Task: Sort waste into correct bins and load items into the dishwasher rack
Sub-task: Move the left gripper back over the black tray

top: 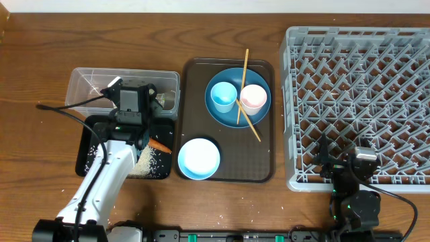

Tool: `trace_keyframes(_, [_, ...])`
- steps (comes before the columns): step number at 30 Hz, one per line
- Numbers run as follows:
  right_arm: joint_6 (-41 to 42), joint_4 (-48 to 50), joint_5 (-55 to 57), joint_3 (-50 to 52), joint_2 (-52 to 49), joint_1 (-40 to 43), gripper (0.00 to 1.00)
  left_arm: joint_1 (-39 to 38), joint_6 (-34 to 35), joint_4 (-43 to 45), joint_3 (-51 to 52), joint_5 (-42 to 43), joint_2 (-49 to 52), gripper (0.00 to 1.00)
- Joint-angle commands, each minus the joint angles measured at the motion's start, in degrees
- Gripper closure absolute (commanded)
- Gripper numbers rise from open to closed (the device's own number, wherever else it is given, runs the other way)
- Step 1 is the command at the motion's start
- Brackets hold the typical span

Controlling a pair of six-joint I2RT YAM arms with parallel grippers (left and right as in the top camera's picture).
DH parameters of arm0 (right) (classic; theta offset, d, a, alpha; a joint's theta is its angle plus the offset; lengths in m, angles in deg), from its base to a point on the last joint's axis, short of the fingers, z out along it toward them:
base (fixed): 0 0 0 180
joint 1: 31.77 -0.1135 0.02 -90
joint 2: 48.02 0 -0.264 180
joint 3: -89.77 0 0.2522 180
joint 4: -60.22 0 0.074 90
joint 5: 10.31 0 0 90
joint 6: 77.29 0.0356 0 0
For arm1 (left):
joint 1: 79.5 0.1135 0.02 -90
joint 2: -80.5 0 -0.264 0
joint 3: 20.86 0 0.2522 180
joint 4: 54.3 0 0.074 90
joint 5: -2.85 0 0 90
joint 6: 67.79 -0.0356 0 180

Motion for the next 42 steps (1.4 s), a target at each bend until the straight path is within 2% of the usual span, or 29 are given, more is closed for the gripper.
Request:
trace_keyframes(1, [0.28,-0.26,-0.04,0.07,0.0,-0.72,0.01,0.04,-3.91,0.68,0.11,1.14,0.09,0.76])
trace_keyframes(4, [0.28,-0.26,-0.02,0.07,0.0,-0.72,0.01,0.04,-7.91,1.33,0.09,4.11,-0.07,0.62])
trace_keyframes(5, [0.28,-0.26,-0.04,0.07,0.0,-0.72,0.01,0.04,-10.49,1.33,0.09,6.95,-0.52,0.54])
trace_keyframes(6, [0.28,-0.26,-0.04,0.07,0.0,-0.72,0.01,0.04,-14.8,1.38,0.09,12.15,-1.55,0.41])
trace_keyframes(7, [0.28,-0.26,-0.02,0.07,0.0,-0.72,0.01,0.02,-18.05,1.4,0.09,16.48,-2.38,0.33])
trace_keyframes(8, [0.28,-0.26,-0.02,0.07,0.0,-0.72,0.01,-0.09,-21.64,1.51,0.09,21.62,-3.5,0.31])
trace_keyframes(9, [0.28,-0.26,-0.02,0.07,0.0,-0.72,0.01,-0.2,-24.37,1.53,0.09,26.45,-4.87,0.3])
trace_keyframes(11, [0.28,-0.26,-0.02,0.07,0.0,-0.72,0.01,-0.57,-26.71,1.38,0.09,30.4,-7.52,0.3])
trace_keyframes(16, [0.28,-0.26,-0.04,0.07,0.0,-0.72,0.01,-1.97,-26.75,-0.79,0.09,30.36,-11.32,0.29])
trace_keyframes(25, [0.28,-0.26,-0.02,0.07,0.0,-0.72,0.01,-4.92,-26.75,-0.22,0.09,30.29,-10.14,0.27])
trace_keyframes(33, [0.28,-0.26,-0.02,0.07,0.0,-0.72,0.01,-4.92,-26.73,-0.22,0.09,29.24,-9.94,0.13])
trace_keyframes(42, [0.28,-0.26,-0.04,0.07,0.0,-0.72,0.01,-4.92,-26.69,0.26,0.09,29.27,-9.92,0.07])
